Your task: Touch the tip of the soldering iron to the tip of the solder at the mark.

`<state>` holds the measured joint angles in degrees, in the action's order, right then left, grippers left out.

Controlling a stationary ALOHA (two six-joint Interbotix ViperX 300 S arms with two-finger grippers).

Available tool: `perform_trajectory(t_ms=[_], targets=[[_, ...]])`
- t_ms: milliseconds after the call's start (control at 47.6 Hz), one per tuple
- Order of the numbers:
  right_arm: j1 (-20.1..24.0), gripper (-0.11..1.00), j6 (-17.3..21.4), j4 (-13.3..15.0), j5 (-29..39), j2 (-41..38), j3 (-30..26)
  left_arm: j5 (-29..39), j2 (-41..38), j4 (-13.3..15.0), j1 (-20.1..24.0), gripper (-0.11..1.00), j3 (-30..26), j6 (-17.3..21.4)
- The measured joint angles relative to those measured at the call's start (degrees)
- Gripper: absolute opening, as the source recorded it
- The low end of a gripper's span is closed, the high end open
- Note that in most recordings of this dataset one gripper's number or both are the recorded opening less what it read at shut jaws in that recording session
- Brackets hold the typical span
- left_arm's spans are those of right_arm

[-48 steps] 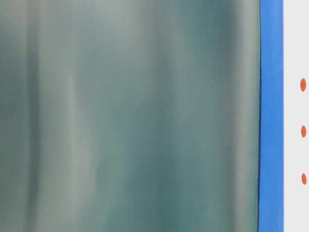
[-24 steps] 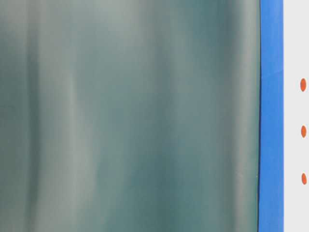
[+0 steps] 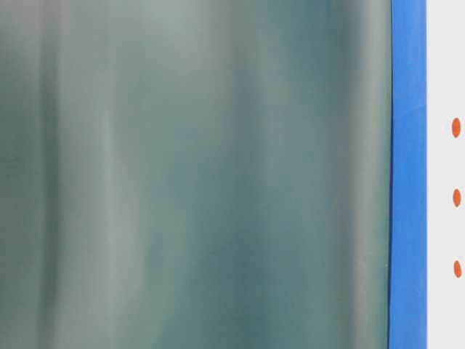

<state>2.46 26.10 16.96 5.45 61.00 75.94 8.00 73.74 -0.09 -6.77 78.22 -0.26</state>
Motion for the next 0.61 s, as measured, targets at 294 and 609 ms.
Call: perform_trajectory(t_ms=[294,609], targets=[[-0.1,0.83,0.0,0.1,0.1,0.0,-0.1,0.3,0.1,0.1,0.0,0.75,0.0,0.1],[-0.1,0.83,0.0,0.1,0.0,0.0,-0.1,1.0,0.4,0.1,0.0,0.75,0.0,0.0]])
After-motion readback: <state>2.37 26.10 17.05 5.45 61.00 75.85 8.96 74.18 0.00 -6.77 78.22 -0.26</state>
